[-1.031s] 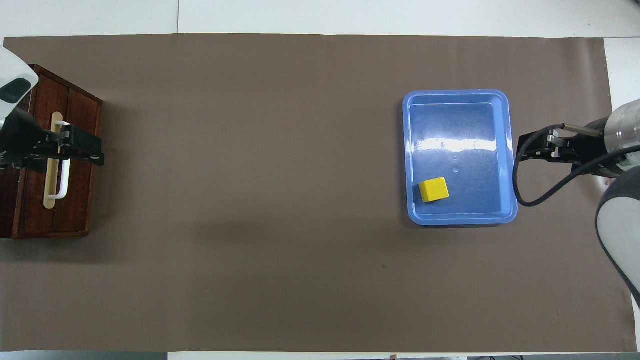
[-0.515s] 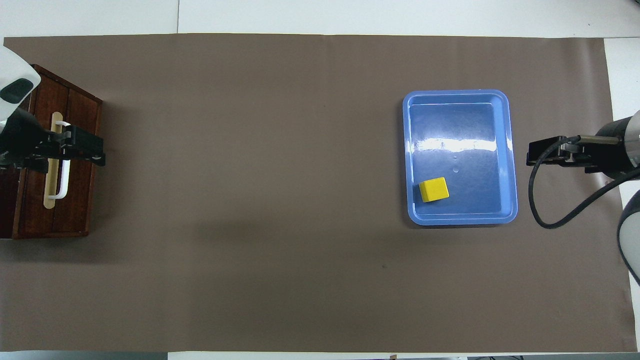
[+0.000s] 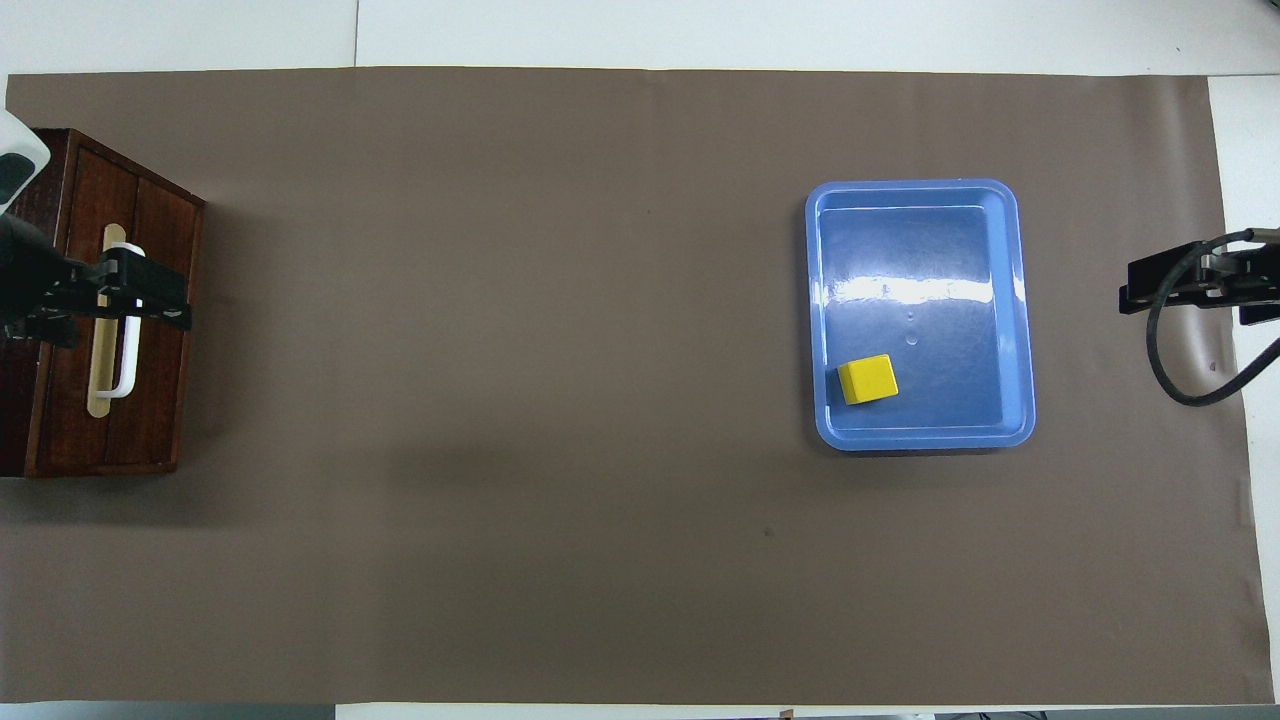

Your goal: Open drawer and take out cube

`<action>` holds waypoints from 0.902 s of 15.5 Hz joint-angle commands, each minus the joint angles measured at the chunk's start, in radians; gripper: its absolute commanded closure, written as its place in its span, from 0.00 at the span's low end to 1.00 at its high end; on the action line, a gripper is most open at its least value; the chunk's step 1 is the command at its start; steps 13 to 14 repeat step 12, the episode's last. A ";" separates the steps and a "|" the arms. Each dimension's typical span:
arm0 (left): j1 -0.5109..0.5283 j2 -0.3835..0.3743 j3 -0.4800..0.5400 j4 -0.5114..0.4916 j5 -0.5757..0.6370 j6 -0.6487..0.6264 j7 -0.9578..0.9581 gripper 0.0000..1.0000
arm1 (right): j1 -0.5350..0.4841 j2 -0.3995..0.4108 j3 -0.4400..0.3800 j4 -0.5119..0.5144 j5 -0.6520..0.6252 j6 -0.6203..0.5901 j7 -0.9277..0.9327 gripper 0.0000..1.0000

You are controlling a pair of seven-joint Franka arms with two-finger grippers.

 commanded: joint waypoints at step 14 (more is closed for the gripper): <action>0.002 -0.014 -0.001 -0.004 0.003 -0.012 0.003 0.00 | -0.022 -0.029 0.018 -0.034 -0.011 -0.048 -0.008 0.00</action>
